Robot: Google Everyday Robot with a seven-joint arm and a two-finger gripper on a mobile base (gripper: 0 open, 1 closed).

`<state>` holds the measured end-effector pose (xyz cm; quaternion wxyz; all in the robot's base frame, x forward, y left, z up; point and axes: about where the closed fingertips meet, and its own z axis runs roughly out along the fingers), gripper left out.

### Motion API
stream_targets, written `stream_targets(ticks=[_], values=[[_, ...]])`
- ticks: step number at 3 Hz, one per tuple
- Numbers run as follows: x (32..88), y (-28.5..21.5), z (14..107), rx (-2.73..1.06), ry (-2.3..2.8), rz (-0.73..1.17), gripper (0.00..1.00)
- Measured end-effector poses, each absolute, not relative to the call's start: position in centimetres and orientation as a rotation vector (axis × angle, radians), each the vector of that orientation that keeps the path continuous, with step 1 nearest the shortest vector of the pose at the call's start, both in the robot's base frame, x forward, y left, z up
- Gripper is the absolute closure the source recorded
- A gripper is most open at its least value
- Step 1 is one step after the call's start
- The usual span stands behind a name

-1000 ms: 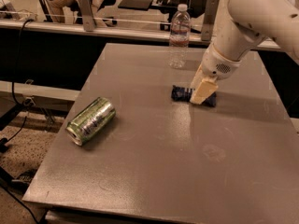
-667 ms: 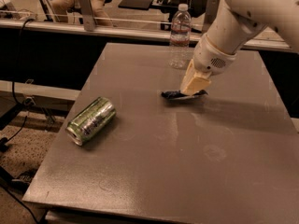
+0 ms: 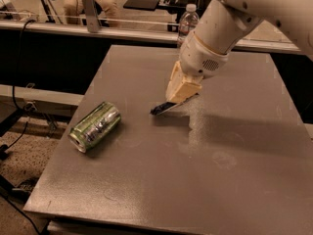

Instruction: Move rxbar blueberry near green can

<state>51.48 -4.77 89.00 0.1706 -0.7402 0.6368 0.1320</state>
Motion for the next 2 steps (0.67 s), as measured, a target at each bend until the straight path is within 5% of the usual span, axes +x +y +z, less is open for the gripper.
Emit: stream_targets(ticks=[2], values=[[47.4, -0.4, 89.4, -2.209, 1.668, 0.441, 1.0]])
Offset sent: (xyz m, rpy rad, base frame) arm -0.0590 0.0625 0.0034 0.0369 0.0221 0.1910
